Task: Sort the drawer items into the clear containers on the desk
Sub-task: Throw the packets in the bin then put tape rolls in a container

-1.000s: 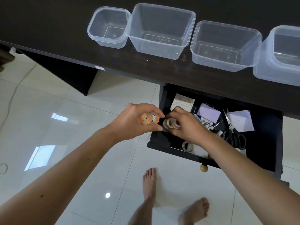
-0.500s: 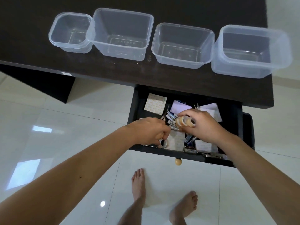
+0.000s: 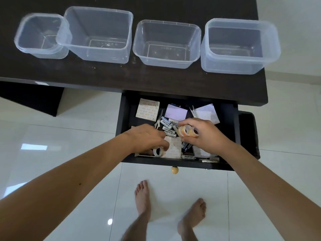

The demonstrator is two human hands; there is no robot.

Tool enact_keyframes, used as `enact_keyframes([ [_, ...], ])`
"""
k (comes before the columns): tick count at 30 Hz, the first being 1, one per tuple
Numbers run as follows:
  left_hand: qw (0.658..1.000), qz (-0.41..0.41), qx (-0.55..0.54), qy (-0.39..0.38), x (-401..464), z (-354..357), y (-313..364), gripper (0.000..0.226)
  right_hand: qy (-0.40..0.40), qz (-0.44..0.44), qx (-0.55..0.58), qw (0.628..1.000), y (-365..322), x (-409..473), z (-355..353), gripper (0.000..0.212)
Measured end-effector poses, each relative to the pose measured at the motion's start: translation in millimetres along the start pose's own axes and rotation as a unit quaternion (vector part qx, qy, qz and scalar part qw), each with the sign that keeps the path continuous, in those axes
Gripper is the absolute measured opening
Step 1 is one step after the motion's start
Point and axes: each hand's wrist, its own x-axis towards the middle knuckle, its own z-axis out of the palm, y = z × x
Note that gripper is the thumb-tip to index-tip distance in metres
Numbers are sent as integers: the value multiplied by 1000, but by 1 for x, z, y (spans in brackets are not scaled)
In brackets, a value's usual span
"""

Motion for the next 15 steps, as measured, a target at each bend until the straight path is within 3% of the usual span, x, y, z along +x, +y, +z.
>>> enact_keyframes([
  [7,990,-62,-114,46,-9,7,-5,49,-4,2,12,1000,-4,-1,0,47],
  [15,930,-120,-310,160,-33,-2,2,53,1,20,23,1000,-28,-5,-1,46],
])
